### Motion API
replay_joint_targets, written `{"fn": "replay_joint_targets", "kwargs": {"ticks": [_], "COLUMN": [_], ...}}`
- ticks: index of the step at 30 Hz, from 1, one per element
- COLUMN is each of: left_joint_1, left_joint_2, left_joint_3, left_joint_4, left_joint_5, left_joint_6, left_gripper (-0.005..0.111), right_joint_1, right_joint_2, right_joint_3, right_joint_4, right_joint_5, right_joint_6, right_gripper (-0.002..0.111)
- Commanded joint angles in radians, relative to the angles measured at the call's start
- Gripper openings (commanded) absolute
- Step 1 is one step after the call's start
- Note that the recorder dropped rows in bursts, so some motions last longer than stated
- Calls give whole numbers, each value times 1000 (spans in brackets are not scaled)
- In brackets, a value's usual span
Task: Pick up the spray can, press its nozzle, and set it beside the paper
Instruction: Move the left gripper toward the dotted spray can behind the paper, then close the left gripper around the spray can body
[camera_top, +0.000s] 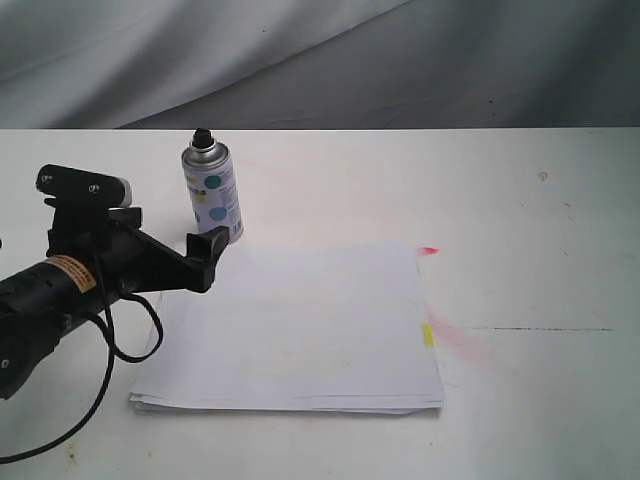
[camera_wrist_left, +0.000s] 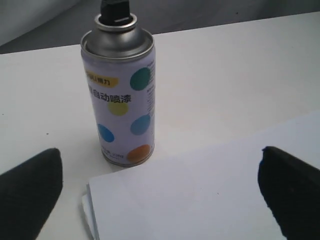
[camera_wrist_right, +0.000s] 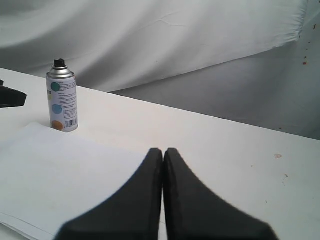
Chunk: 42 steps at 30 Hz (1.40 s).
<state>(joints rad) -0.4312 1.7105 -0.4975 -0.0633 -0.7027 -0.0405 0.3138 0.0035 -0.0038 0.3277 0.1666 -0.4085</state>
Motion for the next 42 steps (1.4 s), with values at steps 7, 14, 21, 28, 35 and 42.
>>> {"fn": "replay_joint_targets", "kwargs": {"ticks": [7,14,21,28,35,42], "left_joint_1": [-3,-3,-3,0,14,14], "left_joint_2": [17,130,243,328,389,438], "left_joint_3": [-65,-139,-231,-318,-392,-462], "left_joint_4": [-49,-53,-53,-115,-173,-192], "left_joint_5": [-23,-31,-88,-90,-77,-13], "left_joint_6": [-12,-9,41,101,101,101], "left_gripper": [104,104,104,104,104,104], "right_joint_1": [-7,-7,-7,-7,-7,-7], "right_joint_2": [-4,-4,-4,-4,-4,-4], "right_joint_3": [4,4,4,4,4,4], "right_joint_4": [2,2,2,2,2,2], "right_joint_5": [2,2,2,2,2,2], "right_joint_6": [2,2,2,2,2,2], "right_gripper": [0,0,0,0,0,0]}}
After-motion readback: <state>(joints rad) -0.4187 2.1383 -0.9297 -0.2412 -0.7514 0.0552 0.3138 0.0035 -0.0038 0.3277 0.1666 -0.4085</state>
